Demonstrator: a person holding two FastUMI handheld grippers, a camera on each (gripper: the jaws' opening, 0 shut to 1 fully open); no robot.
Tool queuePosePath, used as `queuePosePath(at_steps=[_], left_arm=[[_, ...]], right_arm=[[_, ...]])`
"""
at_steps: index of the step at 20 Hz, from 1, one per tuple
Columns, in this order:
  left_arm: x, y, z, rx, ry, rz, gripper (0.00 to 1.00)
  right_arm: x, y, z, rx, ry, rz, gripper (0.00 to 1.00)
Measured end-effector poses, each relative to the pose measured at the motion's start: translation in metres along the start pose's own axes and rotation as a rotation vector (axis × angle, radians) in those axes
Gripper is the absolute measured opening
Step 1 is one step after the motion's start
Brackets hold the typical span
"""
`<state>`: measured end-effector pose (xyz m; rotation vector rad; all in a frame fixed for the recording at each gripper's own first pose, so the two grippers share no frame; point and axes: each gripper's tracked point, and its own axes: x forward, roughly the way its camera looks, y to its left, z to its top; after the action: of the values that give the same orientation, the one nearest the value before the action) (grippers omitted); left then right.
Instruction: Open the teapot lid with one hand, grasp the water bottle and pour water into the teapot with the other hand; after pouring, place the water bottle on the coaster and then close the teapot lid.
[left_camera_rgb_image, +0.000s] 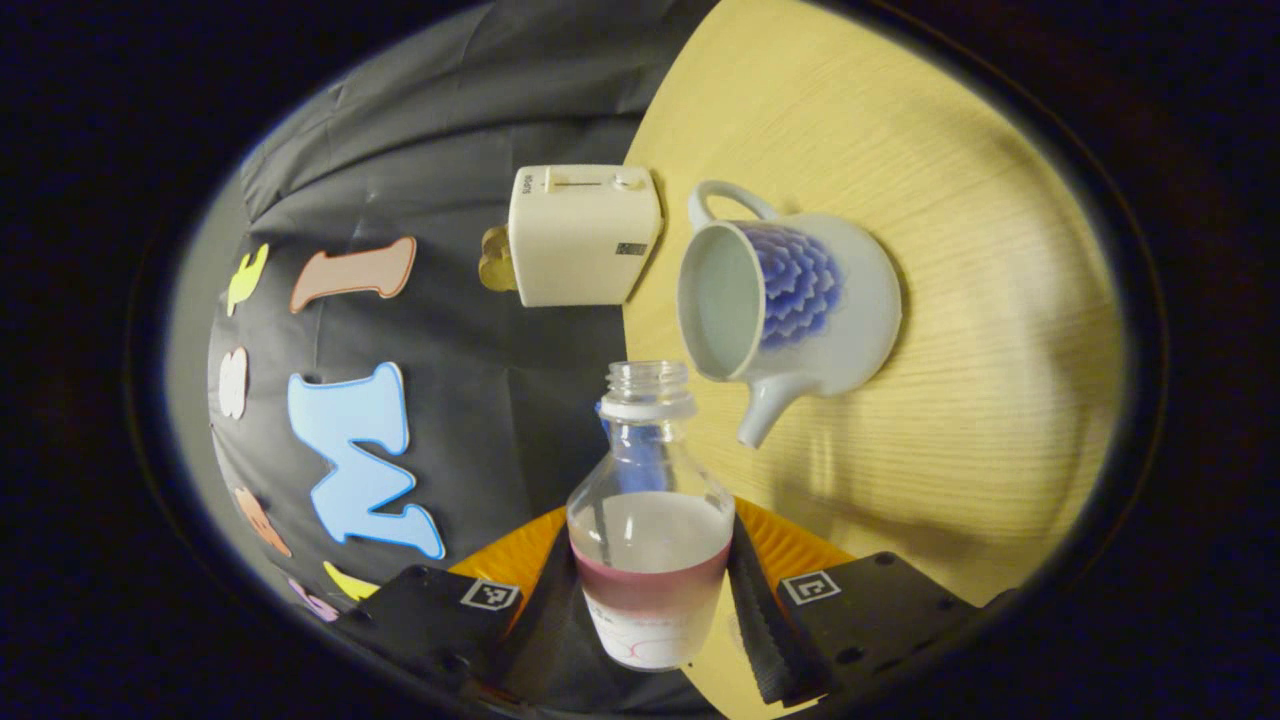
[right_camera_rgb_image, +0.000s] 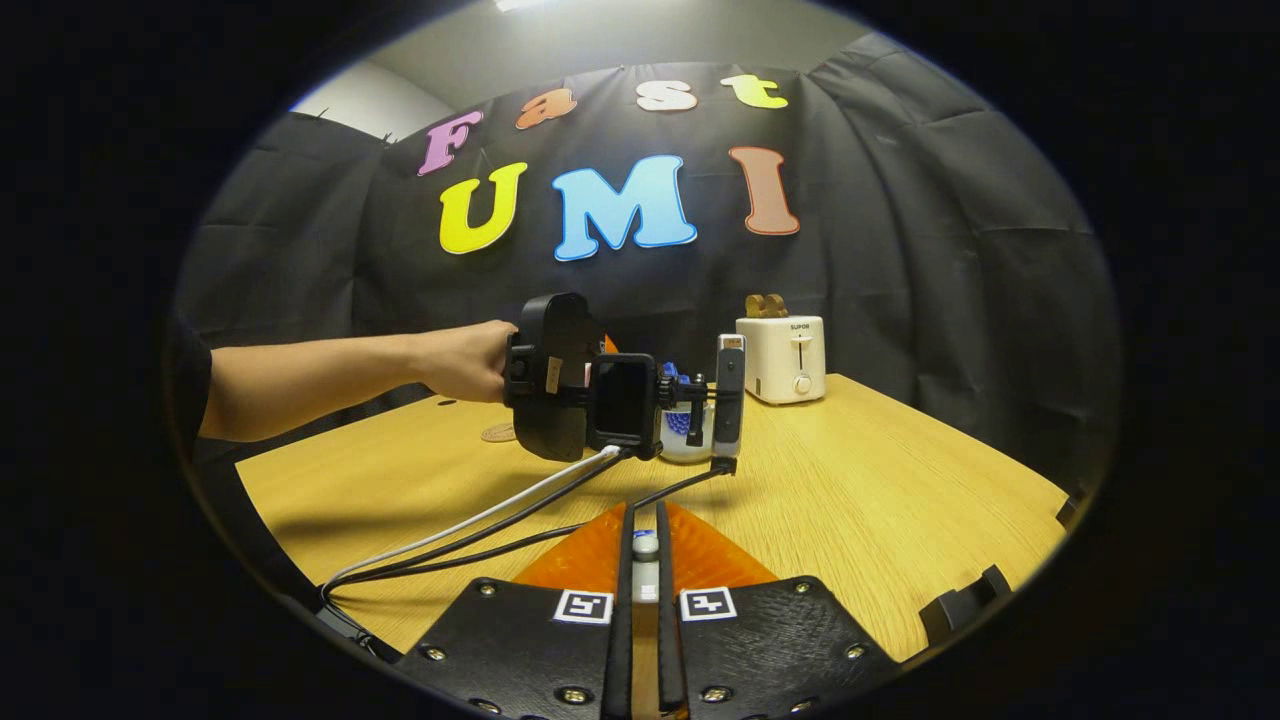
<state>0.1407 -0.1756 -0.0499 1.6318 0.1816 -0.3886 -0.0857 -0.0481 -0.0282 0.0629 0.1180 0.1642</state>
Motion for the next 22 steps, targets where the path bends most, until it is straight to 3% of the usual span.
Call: queuePosePath(at_steps=[5,16,18,19,22], left_arm=[[0.0,0.004,0.0,0.104,0.024,-0.031,0.88],[-0.002,0.022,0.003,0.262,0.054,-0.016,0.88],[-0.002,0.022,0.003,0.292,0.06,-0.024,0.8],[-0.003,0.024,0.003,0.303,0.062,-0.021,0.87],[-0.002,0.028,0.005,0.334,0.06,-0.017,0.88]], right_arm=[[0.0,-0.002,-0.002,0.005,0.005,-0.003,0.1],[0.002,-0.002,-0.004,0.017,0.019,0.005,0.11],[0.003,-0.002,-0.004,0.017,0.018,0.006,0.1],[0.003,-0.002,-0.004,0.016,0.019,0.005,0.1],[0.003,-0.004,-0.005,0.018,0.023,0.002,0.11]])
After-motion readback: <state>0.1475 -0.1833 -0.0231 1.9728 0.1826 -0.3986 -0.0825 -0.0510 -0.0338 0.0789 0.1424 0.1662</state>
